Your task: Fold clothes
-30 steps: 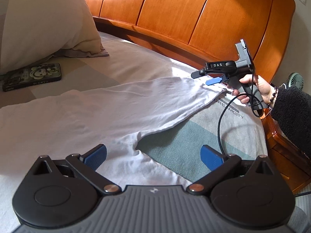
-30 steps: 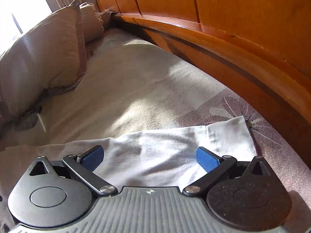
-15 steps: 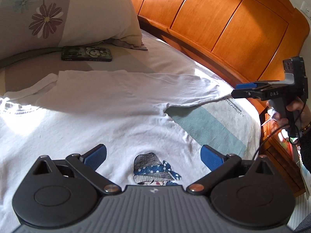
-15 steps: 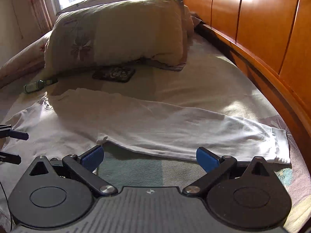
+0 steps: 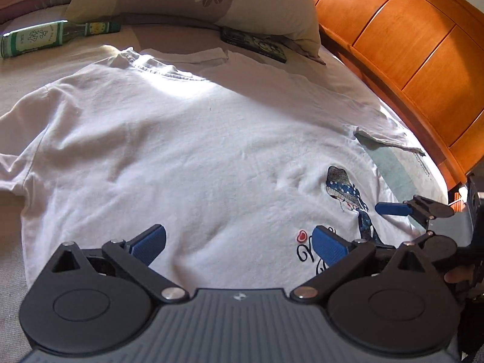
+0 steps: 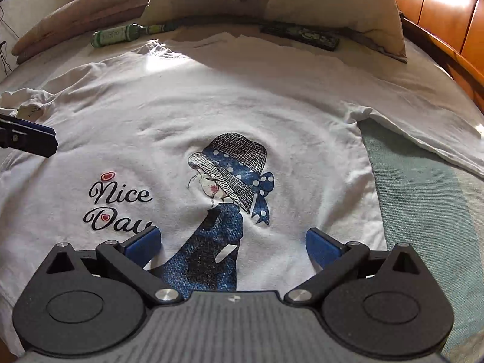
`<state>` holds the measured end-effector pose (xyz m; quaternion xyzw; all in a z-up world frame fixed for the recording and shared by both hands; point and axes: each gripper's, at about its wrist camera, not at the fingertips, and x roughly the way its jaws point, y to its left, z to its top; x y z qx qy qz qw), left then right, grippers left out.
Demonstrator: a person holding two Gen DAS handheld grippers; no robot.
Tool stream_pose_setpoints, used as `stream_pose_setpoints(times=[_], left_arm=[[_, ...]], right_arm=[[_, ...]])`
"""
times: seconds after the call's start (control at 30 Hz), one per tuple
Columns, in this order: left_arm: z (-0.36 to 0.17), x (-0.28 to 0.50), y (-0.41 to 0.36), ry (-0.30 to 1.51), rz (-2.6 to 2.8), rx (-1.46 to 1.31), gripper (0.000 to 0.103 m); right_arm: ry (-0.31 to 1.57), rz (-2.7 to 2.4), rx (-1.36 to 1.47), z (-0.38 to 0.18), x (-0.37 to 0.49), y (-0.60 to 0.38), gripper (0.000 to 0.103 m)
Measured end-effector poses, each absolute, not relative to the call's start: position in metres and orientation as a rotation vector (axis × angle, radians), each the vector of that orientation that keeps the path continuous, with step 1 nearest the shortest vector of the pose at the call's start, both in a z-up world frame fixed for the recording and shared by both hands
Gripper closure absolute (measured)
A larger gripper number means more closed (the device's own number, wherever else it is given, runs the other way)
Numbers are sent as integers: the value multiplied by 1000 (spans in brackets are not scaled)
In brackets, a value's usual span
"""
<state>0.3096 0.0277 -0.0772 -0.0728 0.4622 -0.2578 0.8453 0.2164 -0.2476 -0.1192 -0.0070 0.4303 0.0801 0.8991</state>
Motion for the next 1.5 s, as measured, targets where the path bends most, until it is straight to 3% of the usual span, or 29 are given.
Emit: stream_pose_setpoints(times=[0.3,0.5,0.6,0.77,1.1,1.2,1.5], left_arm=[[-44,440,-63,933,-582,-201,1],[-85,535,-104,1065,-495,-380,1],[-103,556,-107,1046,-405,-376,1],[-109,577,-108,967,-366,-439,1],[-90,553,-124,979,-547,-397,1],[-108,566,-131,1017,-480,-375,1],[-100,586,-122,932,-418,-452,2]], right_arm=[[776,152,46,-123,201,-255,0],[753,209,110,-119,198,-266,0],[744,204,161,-117,197,-275,0],[724,179,248,-114,195,-290,0],[697,151,215,-111,191,-291,0],[694,158,218,-111,190,-291,0],[683,174,270,-110,190,-296,0]])
